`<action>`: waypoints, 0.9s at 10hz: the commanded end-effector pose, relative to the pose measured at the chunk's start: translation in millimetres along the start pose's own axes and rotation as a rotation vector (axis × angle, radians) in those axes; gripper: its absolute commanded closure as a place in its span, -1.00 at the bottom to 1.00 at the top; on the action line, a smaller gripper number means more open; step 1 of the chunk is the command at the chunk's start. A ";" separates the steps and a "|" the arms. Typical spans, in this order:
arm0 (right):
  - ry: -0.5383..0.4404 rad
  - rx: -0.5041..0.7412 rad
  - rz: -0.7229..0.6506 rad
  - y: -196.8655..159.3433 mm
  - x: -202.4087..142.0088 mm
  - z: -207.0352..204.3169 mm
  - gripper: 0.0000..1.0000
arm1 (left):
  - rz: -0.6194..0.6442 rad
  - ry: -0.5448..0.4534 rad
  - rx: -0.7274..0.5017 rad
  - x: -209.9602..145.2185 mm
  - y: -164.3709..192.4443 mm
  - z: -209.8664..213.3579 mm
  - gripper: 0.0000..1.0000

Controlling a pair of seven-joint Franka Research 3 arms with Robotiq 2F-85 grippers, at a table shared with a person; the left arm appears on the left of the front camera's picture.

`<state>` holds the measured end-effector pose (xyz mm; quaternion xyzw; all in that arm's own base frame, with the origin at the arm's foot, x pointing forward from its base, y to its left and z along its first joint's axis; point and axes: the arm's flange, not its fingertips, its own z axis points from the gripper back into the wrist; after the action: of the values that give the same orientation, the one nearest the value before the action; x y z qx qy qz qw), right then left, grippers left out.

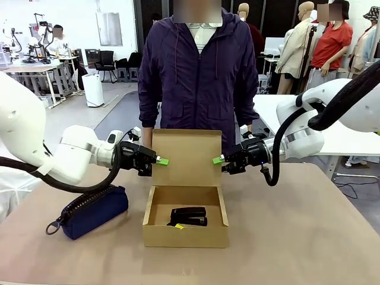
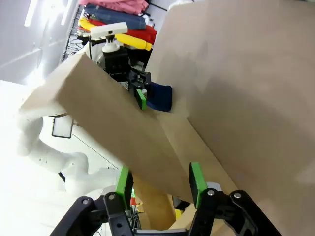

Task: Pack the items into the box.
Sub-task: Close the Mailer Box.

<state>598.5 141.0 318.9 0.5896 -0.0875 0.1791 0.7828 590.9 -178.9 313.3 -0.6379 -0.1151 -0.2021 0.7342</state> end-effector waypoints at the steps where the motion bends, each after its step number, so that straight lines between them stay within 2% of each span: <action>1: -0.054 -0.001 0.037 0.2 -13.9 -5.0 -0.25 | -0.079 -0.069 -0.005 -22.9 -10.9 -0.9 -0.02; 2: -0.071 0.017 0.039 -0.8 -16.0 -4.7 -0.25 | -0.043 -0.126 0.013 -22.9 -9.7 -2.5 -0.02; 3: -0.012 -0.001 0.009 0.3 -5.9 -0.3 -0.25 | -0.038 -0.029 -0.003 -8.4 -4.5 0.5 -0.02; 8: -0.024 0.005 0.008 -3.1 -10.5 -0.5 -0.25 | -0.047 -0.049 0.003 -12.5 -4.1 -0.8 -0.02; 9: 0.003 -0.002 0.110 -1.5 -11.9 -5.0 -0.25 | -0.192 -0.102 -0.040 -15.3 -4.8 1.4 -0.02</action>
<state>589.5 139.7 311.9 0.5918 -0.1042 0.1856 0.7775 578.7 -177.8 312.7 -0.6392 -0.1659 -0.2153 0.7194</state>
